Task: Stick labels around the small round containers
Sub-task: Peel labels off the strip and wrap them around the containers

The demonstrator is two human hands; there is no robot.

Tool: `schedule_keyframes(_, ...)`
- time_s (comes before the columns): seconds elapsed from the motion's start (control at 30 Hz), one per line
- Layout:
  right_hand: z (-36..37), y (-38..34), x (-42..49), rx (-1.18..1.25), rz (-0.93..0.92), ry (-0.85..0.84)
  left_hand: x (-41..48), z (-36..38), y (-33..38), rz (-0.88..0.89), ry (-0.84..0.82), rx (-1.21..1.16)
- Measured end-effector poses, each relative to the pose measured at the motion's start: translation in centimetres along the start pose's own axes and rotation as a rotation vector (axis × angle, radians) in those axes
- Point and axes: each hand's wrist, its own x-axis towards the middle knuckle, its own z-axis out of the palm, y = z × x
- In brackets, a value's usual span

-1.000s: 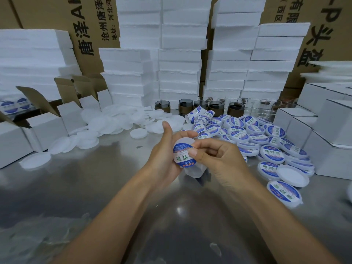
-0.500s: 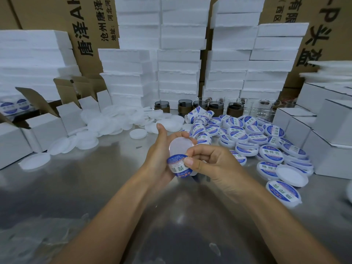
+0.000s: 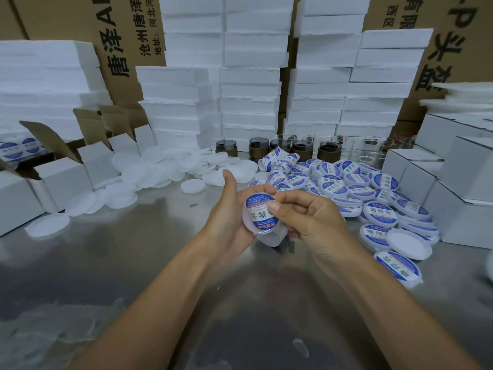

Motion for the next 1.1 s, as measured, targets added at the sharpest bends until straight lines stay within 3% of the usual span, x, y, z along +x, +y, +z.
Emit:
schedule_keyframes(0.2, 0.1, 0.0, -0.1, -0.021, 0.019, -0.033, -0.1, 0.2, 0.0, -0.002, 0.018, 0.017)
schedule_keyframes(0.57, 0.2, -0.2, -0.1, -0.034, 0.007, 0.088, -0.3, 0.3, 0.2, -0.012, 0.025, 0.004)
schedule_keyframes(1.1, -0.1, 0.1, 0.2, -0.102, -0.015, 0.122, -1.2, 0.7, 0.5, -0.041, -0.035, -0.021)
